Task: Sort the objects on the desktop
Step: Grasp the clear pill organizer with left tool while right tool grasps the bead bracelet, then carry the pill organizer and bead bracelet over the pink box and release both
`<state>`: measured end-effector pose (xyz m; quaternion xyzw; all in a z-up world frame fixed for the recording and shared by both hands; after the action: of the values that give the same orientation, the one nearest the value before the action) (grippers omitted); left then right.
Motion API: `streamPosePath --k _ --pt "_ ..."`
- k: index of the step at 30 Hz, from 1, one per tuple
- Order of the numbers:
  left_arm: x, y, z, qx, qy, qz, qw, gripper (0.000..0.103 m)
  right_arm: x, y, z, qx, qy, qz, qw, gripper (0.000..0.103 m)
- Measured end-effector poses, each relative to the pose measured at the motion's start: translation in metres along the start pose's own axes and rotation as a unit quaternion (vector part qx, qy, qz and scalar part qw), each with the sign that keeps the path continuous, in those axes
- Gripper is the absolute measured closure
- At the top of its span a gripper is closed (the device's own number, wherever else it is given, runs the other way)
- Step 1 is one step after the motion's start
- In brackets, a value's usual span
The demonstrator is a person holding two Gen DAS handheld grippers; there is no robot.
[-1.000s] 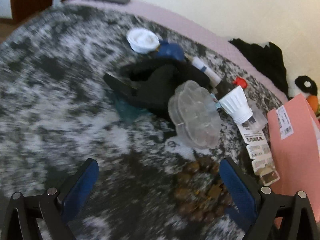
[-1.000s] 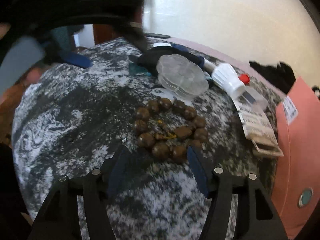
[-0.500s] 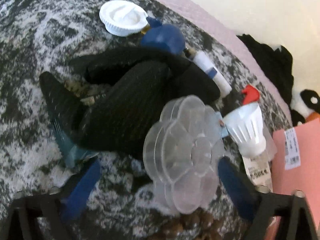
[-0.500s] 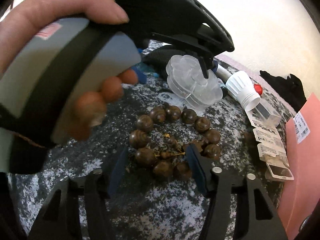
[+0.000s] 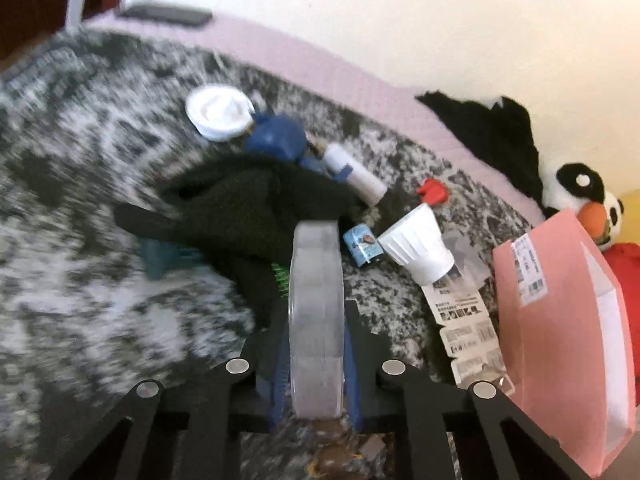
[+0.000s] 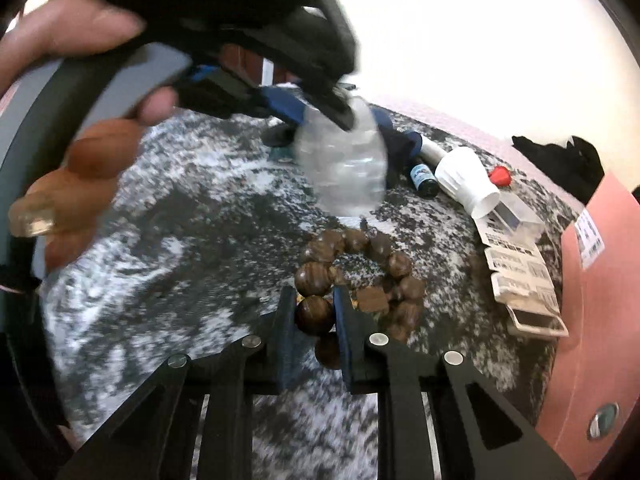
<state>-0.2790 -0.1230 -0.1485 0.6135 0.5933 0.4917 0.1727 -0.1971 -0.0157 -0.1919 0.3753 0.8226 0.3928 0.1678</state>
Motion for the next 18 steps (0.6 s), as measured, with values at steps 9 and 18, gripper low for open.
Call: streamPosePath --k 9,18 --pt "-0.006 0.07 0.026 0.037 -0.026 -0.02 0.9988 0.085 -0.025 0.068 -0.004 0.045 -0.018 -0.027 0.998 0.083" --pt "0.026 0.133 0.051 0.078 -0.062 -0.022 0.9947 0.085 -0.039 0.145 -0.007 0.108 -0.015 -0.024 0.994 0.083"
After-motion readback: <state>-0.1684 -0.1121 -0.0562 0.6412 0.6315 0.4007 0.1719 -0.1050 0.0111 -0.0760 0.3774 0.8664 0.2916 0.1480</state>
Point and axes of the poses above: each gripper's, at about its wrist camera, not at the fingertips, and y roughly against the way its jaws point, x to its right, z to its underside, the point moved 7 cm from there along -y, roughly the way its jaws point, and after that the axes turned 4 degrees about -x, right-handed, at the moved point
